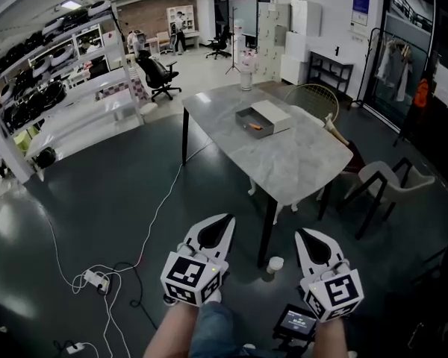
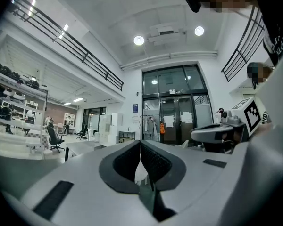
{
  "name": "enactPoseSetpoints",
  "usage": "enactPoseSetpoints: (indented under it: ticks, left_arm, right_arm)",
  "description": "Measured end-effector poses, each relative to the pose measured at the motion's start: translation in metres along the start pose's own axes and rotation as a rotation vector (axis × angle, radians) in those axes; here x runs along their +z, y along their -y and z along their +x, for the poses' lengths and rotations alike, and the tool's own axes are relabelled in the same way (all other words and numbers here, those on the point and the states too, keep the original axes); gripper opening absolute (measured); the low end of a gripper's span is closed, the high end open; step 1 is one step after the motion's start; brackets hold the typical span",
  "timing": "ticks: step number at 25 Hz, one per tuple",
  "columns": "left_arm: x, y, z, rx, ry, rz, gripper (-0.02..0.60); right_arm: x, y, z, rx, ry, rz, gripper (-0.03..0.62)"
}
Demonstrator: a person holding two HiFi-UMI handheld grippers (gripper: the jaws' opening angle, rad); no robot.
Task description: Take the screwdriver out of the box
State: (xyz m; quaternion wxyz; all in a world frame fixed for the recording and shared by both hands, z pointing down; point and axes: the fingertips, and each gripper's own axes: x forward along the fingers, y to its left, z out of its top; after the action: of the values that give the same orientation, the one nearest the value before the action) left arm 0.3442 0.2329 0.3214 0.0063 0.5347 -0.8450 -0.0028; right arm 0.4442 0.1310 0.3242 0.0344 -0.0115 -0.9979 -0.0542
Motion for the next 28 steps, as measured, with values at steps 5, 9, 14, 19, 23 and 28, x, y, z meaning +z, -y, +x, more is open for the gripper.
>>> enactPoseSetpoints:
  ticks: [5, 9, 14, 19, 23, 28]
  left_arm:
    - [-0.005, -0.056, 0.036, -0.015, -0.006, -0.021, 0.014]
    - [-0.002, -0.102, 0.067, -0.040, -0.011, -0.023, 0.014]
    - [0.008, -0.158, 0.097, -0.071, -0.002, -0.026, 0.014]
    - [0.014, -0.199, 0.115, -0.101, 0.015, -0.033, 0.014]
    - [0.013, -0.212, 0.122, -0.118, 0.023, -0.045, 0.014]
    - [0.010, -0.227, 0.129, -0.114, 0.022, -0.052, 0.014]
  right_arm:
    - [-0.003, 0.008, 0.064, -0.008, -0.040, -0.018, 0.025]
    - [0.004, 0.015, 0.120, -0.021, -0.060, -0.019, 0.025]
    - [0.014, 0.013, 0.178, -0.039, -0.076, -0.031, 0.025]
    - [0.020, 0.007, 0.216, -0.058, -0.086, -0.045, 0.026]
    - [0.020, 0.003, 0.234, -0.061, -0.105, -0.055, 0.026]
    - [0.021, 0.006, 0.252, -0.059, -0.103, -0.052, 0.026]
